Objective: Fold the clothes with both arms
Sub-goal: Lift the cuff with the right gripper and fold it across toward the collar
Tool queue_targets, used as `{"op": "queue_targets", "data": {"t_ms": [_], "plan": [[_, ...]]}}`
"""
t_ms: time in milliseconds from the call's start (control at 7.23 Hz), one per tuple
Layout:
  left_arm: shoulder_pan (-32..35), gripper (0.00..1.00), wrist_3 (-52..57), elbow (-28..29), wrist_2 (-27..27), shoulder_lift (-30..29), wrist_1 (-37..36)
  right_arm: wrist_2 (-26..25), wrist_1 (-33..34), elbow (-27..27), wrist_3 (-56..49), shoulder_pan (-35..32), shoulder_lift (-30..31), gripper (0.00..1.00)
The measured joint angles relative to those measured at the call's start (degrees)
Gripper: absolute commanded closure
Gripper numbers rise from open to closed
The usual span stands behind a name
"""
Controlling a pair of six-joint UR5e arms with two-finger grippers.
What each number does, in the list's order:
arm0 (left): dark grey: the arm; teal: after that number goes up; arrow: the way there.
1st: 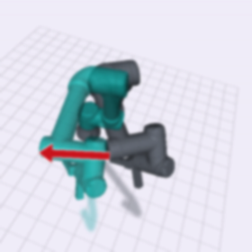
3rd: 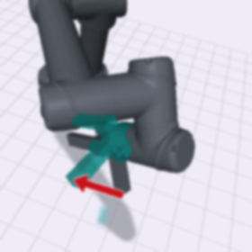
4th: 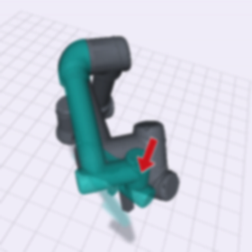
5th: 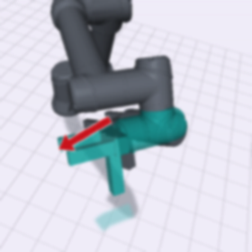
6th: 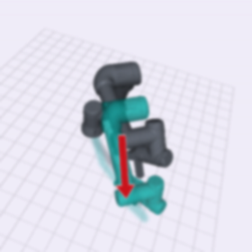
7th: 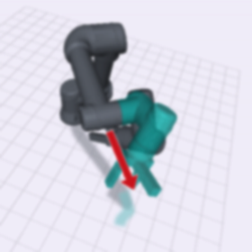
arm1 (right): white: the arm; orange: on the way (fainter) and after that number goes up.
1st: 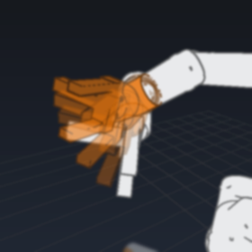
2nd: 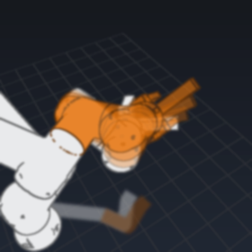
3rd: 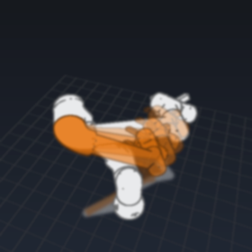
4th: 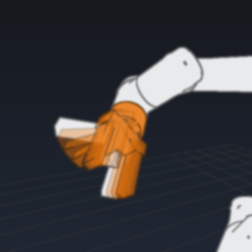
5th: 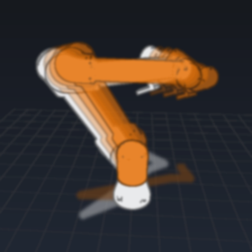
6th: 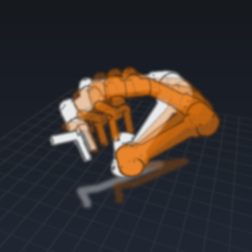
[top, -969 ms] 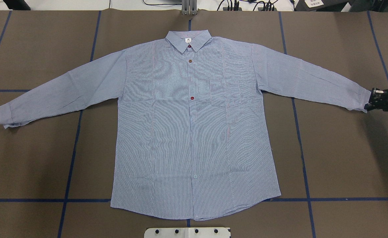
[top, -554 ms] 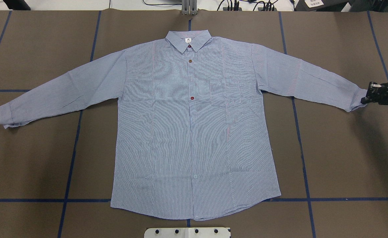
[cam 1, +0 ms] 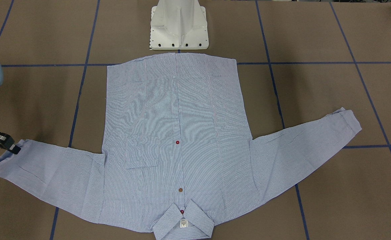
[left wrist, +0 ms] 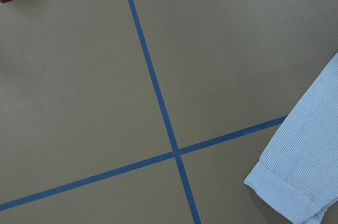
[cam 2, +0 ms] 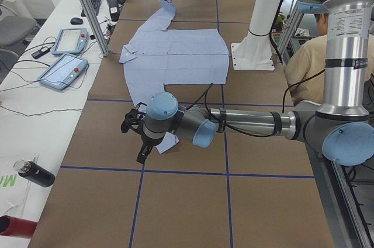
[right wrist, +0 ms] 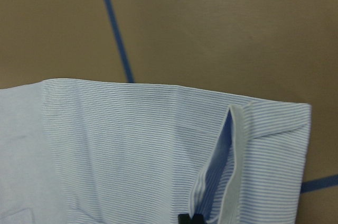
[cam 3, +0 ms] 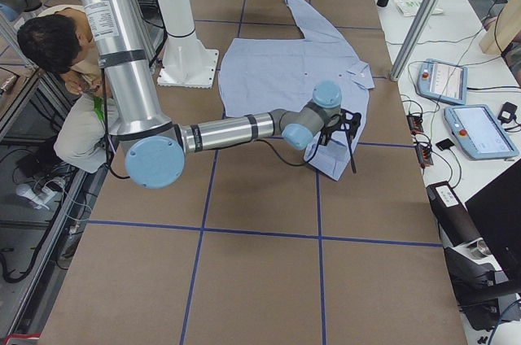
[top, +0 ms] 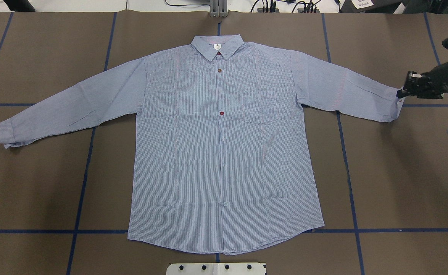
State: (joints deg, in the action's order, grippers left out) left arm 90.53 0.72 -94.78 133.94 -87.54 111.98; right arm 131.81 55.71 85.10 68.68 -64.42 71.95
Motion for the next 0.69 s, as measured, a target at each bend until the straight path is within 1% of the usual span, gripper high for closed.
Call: {"op": "queue_targets", "data": {"t_ms": [138, 277, 692], "plan": [[0.0, 0.0, 0.04, 0.0, 0.0, 0.0, -0.01, -1.93, 5.44, 0.52, 0.03, 2.26, -5.55, 1.0], [0.0, 0.0, 0.06, 0.0, 0.0, 0.0, -0.01, -4.86, 8.88, 0.89, 0.14, 5.25, -9.82, 1.0], [-0.03, 0.0, 0.09, 0.03, 0.0, 0.01, -0.01, -15.32, 13.11, 0.42, 5.5, 15.67, -19.48, 1.0]]}}
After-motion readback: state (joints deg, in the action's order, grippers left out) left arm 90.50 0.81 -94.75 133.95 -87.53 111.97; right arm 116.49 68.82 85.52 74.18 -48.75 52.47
